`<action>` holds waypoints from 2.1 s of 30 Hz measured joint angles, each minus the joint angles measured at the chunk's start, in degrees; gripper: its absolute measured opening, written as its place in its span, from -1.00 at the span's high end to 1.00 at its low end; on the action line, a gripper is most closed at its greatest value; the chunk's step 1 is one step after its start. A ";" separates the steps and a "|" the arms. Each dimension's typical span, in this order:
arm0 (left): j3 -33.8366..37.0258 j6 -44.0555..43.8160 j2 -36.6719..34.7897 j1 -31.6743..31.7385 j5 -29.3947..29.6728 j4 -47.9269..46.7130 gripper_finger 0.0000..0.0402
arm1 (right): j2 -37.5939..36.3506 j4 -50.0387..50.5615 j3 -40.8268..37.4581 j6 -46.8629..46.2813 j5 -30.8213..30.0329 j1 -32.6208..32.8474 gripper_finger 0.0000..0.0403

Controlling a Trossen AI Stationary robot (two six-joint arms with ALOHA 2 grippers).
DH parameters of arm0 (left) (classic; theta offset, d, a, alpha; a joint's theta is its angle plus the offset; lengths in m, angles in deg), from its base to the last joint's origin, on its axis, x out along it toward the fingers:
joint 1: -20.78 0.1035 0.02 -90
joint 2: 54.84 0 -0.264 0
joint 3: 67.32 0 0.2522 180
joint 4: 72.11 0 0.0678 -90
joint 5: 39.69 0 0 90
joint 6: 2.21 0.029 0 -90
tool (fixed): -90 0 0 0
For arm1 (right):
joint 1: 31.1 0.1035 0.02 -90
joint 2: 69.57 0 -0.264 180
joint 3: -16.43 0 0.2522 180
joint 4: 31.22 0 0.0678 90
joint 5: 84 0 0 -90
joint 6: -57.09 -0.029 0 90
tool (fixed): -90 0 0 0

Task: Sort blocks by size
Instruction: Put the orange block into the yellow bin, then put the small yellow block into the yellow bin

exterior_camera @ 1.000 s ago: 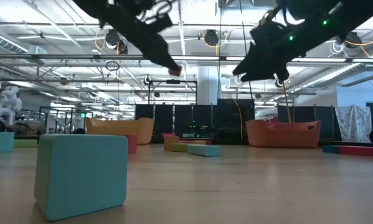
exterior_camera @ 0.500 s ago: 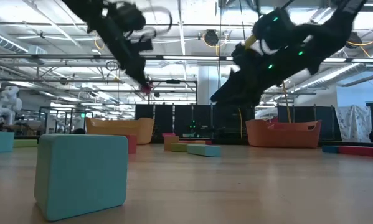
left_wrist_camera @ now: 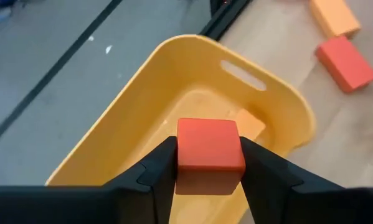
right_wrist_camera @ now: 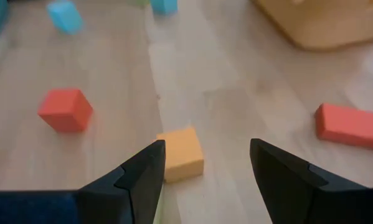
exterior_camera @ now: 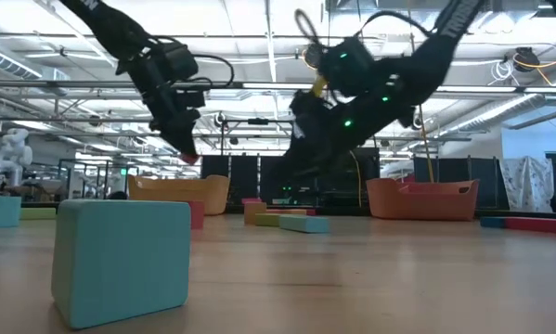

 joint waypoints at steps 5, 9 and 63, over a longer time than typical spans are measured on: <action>0.14 -1.75 0.28 1.42 0.02 -2.23 -0.05 | 4.89 7.94 6.36 1.61 0.00 0.01 -0.10; 0.14 -1.73 0.28 1.48 0.01 -2.78 -0.33 | 7.22 8.97 9.30 1.88 -0.02 0.54 -0.10; 17.48 1.84 -6.94 -27.57 -6.03 21.86 -0.54 | 11.75 2.33 9.76 2.74 2.71 2.91 0.27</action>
